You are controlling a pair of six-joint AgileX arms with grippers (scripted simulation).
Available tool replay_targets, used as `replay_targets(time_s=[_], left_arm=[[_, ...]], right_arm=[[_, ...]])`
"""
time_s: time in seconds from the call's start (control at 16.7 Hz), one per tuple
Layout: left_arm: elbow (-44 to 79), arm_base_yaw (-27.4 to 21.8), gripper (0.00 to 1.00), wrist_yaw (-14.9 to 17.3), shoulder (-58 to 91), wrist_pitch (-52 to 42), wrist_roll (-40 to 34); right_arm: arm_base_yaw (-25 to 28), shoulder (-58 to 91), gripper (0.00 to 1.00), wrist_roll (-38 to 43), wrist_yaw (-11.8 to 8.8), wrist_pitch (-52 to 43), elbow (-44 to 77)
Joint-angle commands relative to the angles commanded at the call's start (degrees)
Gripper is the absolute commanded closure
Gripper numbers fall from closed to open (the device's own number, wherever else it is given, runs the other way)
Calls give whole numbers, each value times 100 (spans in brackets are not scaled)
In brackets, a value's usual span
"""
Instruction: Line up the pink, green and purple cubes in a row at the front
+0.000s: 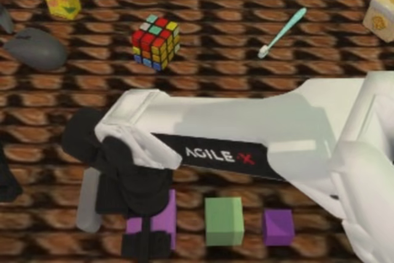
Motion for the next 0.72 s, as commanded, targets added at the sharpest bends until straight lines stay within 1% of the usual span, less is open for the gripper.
replay_targets(time_s=[0.48, 0.54, 0.72], left_arm=[[0, 0, 0, 0, 0, 0, 0], [0, 0, 0, 0, 0, 0, 0], [0, 0, 0, 0, 0, 0, 0]], right_arm=[[0, 0, 2, 0, 0, 0, 0], [0, 0, 0, 0, 0, 0, 0], [0, 0, 0, 0, 0, 0, 0]])
